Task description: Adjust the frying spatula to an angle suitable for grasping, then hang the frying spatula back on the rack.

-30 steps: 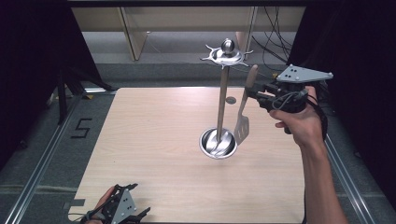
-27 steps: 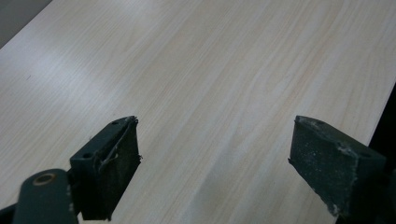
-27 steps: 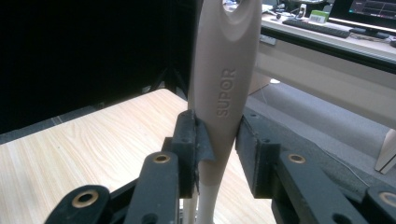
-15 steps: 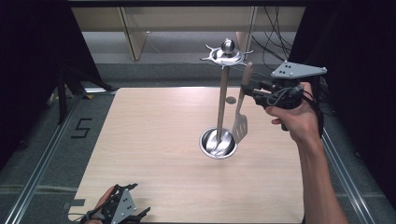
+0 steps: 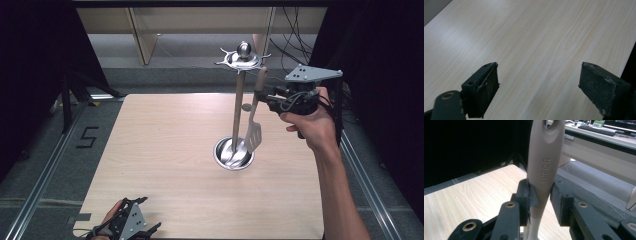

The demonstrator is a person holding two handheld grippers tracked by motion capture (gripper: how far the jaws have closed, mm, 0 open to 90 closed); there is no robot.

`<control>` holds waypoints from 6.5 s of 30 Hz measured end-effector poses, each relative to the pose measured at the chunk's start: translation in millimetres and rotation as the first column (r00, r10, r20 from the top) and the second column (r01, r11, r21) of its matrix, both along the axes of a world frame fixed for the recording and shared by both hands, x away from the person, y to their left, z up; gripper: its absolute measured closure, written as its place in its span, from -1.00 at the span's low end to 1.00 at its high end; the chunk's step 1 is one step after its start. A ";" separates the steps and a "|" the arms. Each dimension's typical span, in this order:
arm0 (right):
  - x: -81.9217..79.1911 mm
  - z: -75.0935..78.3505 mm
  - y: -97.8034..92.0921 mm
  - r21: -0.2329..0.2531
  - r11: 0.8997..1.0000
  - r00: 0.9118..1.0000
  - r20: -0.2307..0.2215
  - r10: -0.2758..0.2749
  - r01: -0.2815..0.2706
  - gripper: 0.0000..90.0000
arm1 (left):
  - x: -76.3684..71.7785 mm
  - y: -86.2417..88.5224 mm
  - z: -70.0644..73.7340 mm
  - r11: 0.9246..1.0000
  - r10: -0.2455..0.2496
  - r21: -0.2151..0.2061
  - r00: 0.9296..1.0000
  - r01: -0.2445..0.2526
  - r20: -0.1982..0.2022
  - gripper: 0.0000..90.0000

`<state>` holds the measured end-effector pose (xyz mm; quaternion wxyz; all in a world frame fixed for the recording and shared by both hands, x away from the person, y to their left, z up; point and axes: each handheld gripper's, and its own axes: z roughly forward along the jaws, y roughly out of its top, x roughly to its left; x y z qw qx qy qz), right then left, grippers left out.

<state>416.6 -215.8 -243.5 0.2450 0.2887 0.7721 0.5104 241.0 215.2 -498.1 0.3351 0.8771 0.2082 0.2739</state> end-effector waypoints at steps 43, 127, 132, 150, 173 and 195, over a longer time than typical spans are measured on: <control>-37.4 -79.8 -51.3 0.069 0.995 0.994 -0.095 -0.062 0.069 -0.03 | 1.0 1.5 -0.2 1.000 0.005 -0.009 1.000 -0.005 -0.007 -0.66; -51.7 -189.1 -52.1 -0.087 0.993 0.934 -0.340 -0.106 0.081 -0.21 | -2.9 -1.4 2.3 1.000 -0.026 0.007 1.000 0.026 0.001 -0.66; -52.8 -191.5 -53.2 -0.100 0.993 0.941 -0.322 -0.099 0.070 -0.21 | -2.8 -1.0 2.5 1.000 -0.025 0.009 1.000 0.025 0.005 -0.66; -58.6 -199.2 -56.3 -0.113 0.992 0.935 -0.340 -0.097 0.062 -0.22 | -3.0 -1.2 2.0 1.000 -0.018 0.003 1.000 0.018 0.015 -0.66; -70.4 -213.7 -55.0 -0.108 0.992 0.936 -0.338 -0.097 0.064 -0.28 | -3.5 -1.6 3.0 1.000 -0.009 0.006 1.000 0.009 0.019 -0.66; -88.9 -229.7 -54.3 -0.125 0.991 0.927 -0.363 -0.094 0.052 -0.30 | -3.6 -2.4 1.5 1.000 -0.013 -0.016 1.000 0.013 0.018 -0.66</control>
